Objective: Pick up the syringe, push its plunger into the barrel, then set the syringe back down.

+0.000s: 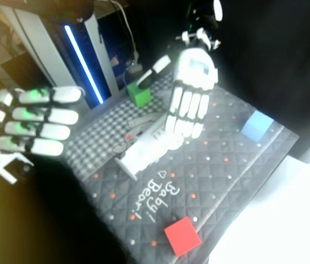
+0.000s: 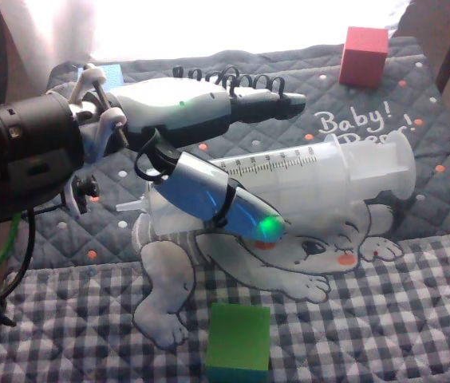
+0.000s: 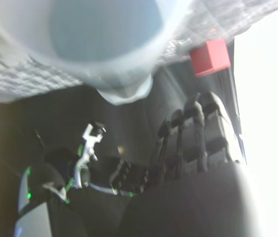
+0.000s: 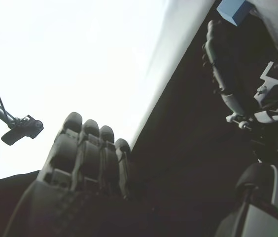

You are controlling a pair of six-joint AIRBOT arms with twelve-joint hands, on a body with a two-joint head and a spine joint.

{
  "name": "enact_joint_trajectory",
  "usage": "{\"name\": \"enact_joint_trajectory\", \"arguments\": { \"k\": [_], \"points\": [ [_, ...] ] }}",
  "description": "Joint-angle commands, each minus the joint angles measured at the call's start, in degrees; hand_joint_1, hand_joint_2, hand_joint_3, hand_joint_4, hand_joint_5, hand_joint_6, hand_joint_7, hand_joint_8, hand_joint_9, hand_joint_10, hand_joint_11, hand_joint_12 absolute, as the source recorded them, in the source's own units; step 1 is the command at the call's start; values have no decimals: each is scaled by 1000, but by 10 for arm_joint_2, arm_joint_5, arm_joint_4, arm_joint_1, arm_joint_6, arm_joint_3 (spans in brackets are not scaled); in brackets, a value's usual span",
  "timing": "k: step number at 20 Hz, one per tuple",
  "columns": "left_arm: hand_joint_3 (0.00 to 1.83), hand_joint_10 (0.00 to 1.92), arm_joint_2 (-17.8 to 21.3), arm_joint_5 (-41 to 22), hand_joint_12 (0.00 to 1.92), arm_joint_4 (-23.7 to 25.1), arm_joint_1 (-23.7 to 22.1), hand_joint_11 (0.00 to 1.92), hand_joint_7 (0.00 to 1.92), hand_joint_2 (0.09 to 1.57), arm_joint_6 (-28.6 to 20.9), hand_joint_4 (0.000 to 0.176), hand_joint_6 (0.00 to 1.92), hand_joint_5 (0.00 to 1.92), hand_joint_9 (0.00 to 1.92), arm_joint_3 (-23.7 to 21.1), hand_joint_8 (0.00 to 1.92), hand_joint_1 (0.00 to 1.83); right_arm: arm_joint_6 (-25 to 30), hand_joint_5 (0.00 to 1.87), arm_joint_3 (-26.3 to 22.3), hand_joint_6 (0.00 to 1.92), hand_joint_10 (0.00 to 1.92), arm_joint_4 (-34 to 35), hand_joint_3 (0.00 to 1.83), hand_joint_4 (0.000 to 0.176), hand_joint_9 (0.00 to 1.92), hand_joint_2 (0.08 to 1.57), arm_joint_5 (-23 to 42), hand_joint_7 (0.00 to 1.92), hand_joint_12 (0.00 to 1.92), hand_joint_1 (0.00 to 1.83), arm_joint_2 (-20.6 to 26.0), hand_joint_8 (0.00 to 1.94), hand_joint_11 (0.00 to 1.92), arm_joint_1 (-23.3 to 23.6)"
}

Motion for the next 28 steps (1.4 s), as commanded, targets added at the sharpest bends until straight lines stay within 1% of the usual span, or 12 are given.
{"name": "enact_joint_trajectory", "arguments": {
  "k": [1, 3, 6, 7, 8, 11, 12, 13, 14, 21, 26, 28],
  "points": [
    [0, 3, -4, -49, 438, -14, -4, 0, 174, 764, -2, 0, 2, 110, 191, 3, 3, 407, 4, 66, 3, 1, 5, 7, 0, 21, 96, 600, 69, 118, 134, 628, 3, 4, 0, 3],
    [1, 5, -10, -41, 404, -14, -1, 0, 173, 762, -2, 0, 4, 105, 183, 8, 5, 446, 5, 54, 2, 0, 6, 7, 0, 43, 101, 568, 69, 113, 146, 626, 3, 1, 21, 3],
    [0, 7, -20, -31, 496, -14, 7, 0, 209, 739, -2, 0, 3, 132, 222, 15, 4, 477, 6, 89, 3, 1, 5, 7, 0, 39, 141, 612, 69, 146, 182, 602, 1, 1, 46, 3],
    [0, 8, -22, -28, 504, -14, 9, 0, 218, 731, -2, 0, 5, 142, 231, 17, 5, 465, 6, 65, 3, 0, 0, 7, 15, 18, 139, 653, 69, 131, 190, 562, 1, 0, 44, 3],
    [0, 2, -26, -25, 465, -14, 10, 0, 202, 730, -2, 0, 2, 119, 216, 19, 3, 485, 6, 76, 3, 6, 1, 7, 7, 33, 139, 640, 69, 136, 192, 601, 1, 3, 42, 3],
    [0, 0, -33, -16, 401, -14, 14, 0, 170, 727, -2, 0, 0, 92, 190, 25, 0, 522, 6, 75, 2, 2, 3, 7, 4, 40, 148, 638, 69, 134, 210, 569, 1, 1, 57, 3],
    [3, 3, -40, -6, 350, -13, 16, 5, 157, 740, -2, 0, 0, 62, 174, 32, 3, 514, 6, 82, 2, 4, 8, 7, 11, 27, 164, 659, 69, 155, 219, 522, 0, 8, 66, 4],
    [0, 11, -42, -3, 355, -12, 16, 21, 179, 727, -2, 0, 9, 84, 196, 34, 11, 539, 6, 89, 2, 6, 6, 7, 0, 30, 160, 637, 69, 157, 218, 572, 0, 7, 60, 4],
    [0, 8, -46, 1, 368, -10, 16, 42, 208, 711, -2, 0, 6, 114, 221, 38, 7, 572, 6, 85, 2, 3, 0, 7, 0, 8, 149, 638, 69, 148, 217, 575, 0, 2, 56, 4],
    [2, 0, -65, 27, 374, -9, 21, 25, 208, 712, -2, 0, 0, 116, 222, 60, 0, 675, 6, 76, 2, 0, 0, 5, 10, 0, 133, 657, 69, 132, 212, 583, 0, 0, 41, 5],
    [1, 10, -76, 38, 378, -9, 24, 40, 240, 716, -2, 0, 7, 141, 251, 71, 11, 812, 7, 92, 3, 7, 12, 3, 3, 6, 146, 648, 69, 134, 219, 601, 0, 7, 46, 5],
    [10, 7, -81, 42, 409, -9, 26, 132, 354, 893, -2, 0, 5, 249, 346, 78, 6, 1016, 7, 92, 3, 5, 13, 2, 0, 36, 163, 631, 69, 163, 221, 619, 1, 14, 39, 5]
  ]
}}
